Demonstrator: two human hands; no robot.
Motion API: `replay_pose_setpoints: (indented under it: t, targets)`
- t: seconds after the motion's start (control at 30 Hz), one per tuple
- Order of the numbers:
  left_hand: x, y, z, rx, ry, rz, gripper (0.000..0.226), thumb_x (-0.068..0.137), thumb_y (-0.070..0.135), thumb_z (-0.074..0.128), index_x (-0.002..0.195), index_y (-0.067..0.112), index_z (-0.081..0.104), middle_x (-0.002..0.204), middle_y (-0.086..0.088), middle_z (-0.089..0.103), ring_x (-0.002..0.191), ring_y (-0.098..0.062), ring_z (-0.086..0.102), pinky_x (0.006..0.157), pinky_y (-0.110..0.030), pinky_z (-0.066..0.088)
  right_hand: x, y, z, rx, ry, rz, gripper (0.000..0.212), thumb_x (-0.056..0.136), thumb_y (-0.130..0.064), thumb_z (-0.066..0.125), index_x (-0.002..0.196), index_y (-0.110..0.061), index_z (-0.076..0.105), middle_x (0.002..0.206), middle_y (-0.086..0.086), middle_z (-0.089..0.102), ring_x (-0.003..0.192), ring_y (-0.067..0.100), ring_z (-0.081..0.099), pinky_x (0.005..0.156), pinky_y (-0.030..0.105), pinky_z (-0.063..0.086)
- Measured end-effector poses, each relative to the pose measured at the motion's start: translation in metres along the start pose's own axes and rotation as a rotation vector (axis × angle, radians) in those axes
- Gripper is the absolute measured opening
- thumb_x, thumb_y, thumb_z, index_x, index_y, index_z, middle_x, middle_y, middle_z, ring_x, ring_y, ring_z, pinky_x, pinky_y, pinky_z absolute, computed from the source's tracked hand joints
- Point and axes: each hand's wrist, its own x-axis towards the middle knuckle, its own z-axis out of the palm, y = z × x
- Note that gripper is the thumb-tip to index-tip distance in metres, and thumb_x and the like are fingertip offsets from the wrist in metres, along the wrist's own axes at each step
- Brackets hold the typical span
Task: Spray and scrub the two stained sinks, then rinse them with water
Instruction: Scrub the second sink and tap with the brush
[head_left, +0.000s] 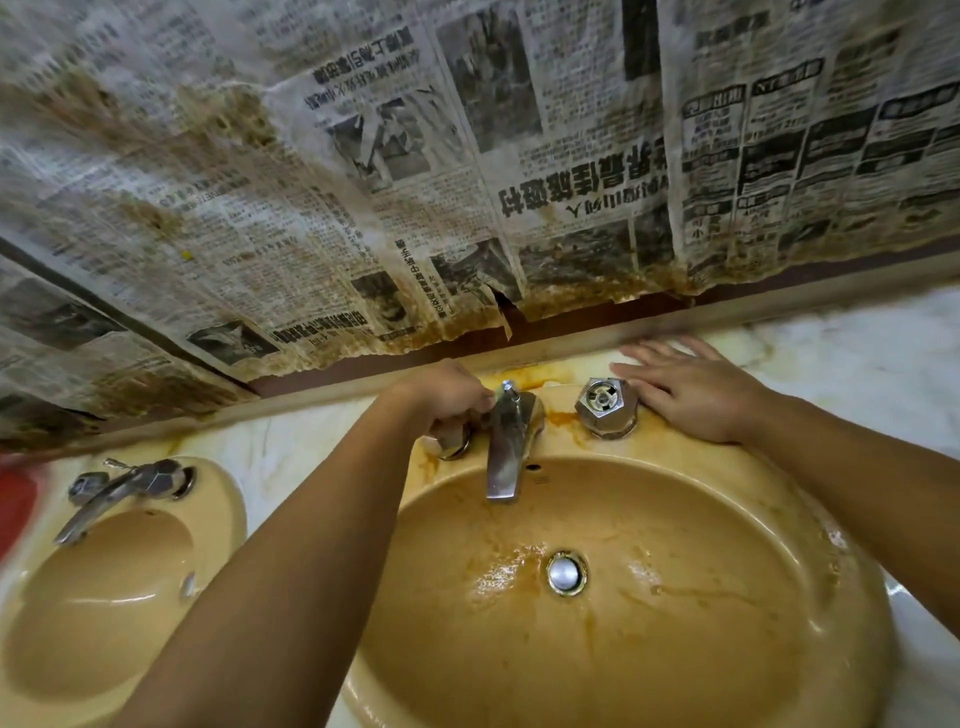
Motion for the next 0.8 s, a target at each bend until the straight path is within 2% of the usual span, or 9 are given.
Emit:
replay_pose_setpoints:
  t: [0.2, 0.27, 0.4, 0.53, 0.6, 0.67, 0.73, 0.77, 0.8]
  targets:
    - [0.005, -0.015, 0.001, -0.233, -0.111, -0.014, 0.012, 0.101, 0.016, 0.059, 0.094, 0.013, 0.068, 0.053, 0.004, 0.037, 0.043, -0.011, 0.024, 0.044, -0.023, 0.017, 0.003, 0.004, 0.002, 0.007, 0.008, -0.017, 0.070, 0.096, -0.070, 0.001, 0.158, -0.048, 0.027, 0.169, -0.020, 0.014, 0.154, -0.001, 0.006, 0.126, 0.038, -0.003]
    - [0.010, -0.016, 0.004, -0.218, -0.070, 0.005, 0.012, 0.100, 0.017, 0.060, 0.101, 0.011, 0.070, 0.051, 0.004, 0.037, 0.043, -0.012, 0.024, 0.043, -0.022, 0.019, 0.004, 0.003, 0.003, 0.004, 0.010, -0.014, 0.076, 0.092, -0.072, -0.004, 0.158, -0.049, 0.027, 0.168, -0.021, 0.013, 0.154, -0.001, 0.007, 0.126, 0.038, -0.002]
    - [0.015, -0.017, -0.002, -0.161, -0.094, 0.092, 0.018, 0.099, 0.018, 0.065, 0.109, 0.010, 0.078, 0.057, 0.004, 0.036, 0.047, -0.013, 0.024, 0.048, -0.026, 0.022, 0.004, 0.002, 0.002, -0.024, 0.013, -0.005, 0.056, 0.105, -0.058, 0.012, 0.158, -0.048, 0.027, 0.169, -0.021, 0.014, 0.154, -0.001, 0.007, 0.126, 0.036, -0.003]
    - [0.025, -0.020, -0.029, 0.024, -0.221, 0.178, 0.020, 0.097, 0.022, 0.068, 0.112, 0.027, 0.080, 0.057, 0.006, 0.047, 0.053, -0.011, 0.035, 0.052, -0.025, 0.032, 0.002, 0.002, 0.004, -0.023, 0.019, -0.007, 0.074, 0.094, -0.069, -0.005, 0.157, -0.049, 0.027, 0.169, -0.020, 0.015, 0.154, -0.002, 0.007, 0.126, 0.036, -0.004]
    - [0.035, -0.012, -0.029, 0.068, -0.220, 0.277, 0.015, 0.091, 0.027, 0.074, 0.103, 0.032, 0.082, 0.081, 0.007, 0.075, 0.081, -0.010, 0.061, 0.087, -0.028, 0.053, 0.003, 0.002, 0.004, -0.032, 0.016, -0.004, 0.080, 0.089, -0.071, -0.010, 0.157, -0.051, 0.025, 0.169, -0.020, 0.013, 0.154, -0.003, 0.005, 0.126, 0.036, -0.004]
    - [0.042, -0.004, -0.027, 0.135, -0.184, 0.353, 0.010, 0.090, 0.025, 0.075, 0.094, 0.030, 0.083, 0.101, 0.005, 0.079, 0.109, -0.020, 0.067, 0.109, -0.040, 0.047, 0.004, 0.001, 0.002, -0.045, 0.014, -0.006, 0.085, 0.086, -0.076, -0.016, 0.157, -0.051, 0.023, 0.169, -0.020, 0.013, 0.154, -0.003, 0.005, 0.126, 0.036, -0.004]
    - [0.045, -0.004, -0.033, 0.122, -0.290, 0.363, 0.011, 0.090, 0.024, 0.074, 0.094, 0.029, 0.084, 0.082, -0.005, 0.074, 0.081, -0.028, 0.066, 0.079, -0.034, 0.052, 0.003, 0.000, 0.001, -0.049, 0.004, -0.006, 0.092, 0.082, -0.079, -0.021, 0.158, -0.051, 0.023, 0.169, -0.020, 0.013, 0.154, -0.002, 0.006, 0.126, 0.035, -0.003]
    - [0.047, -0.006, -0.038, 0.078, -0.360, 0.340, 0.014, 0.092, 0.021, 0.072, 0.096, 0.028, 0.084, 0.067, -0.005, 0.060, 0.059, -0.024, 0.050, 0.057, -0.031, 0.038, 0.003, -0.001, 0.001, -0.050, 0.001, -0.002, 0.090, 0.083, -0.079, -0.019, 0.158, -0.051, 0.023, 0.169, -0.019, 0.014, 0.155, -0.001, 0.006, 0.126, 0.035, -0.003]
    - [0.049, -0.008, -0.042, 0.046, -0.402, 0.320, 0.017, 0.094, 0.018, 0.070, 0.098, 0.027, 0.083, 0.060, -0.002, 0.046, 0.052, -0.018, 0.032, 0.052, -0.029, 0.023, 0.004, -0.001, 0.001, -0.056, 0.002, 0.005, 0.086, 0.086, -0.076, -0.015, 0.158, -0.050, 0.024, 0.169, -0.019, 0.014, 0.155, -0.001, 0.006, 0.125, 0.034, -0.003]
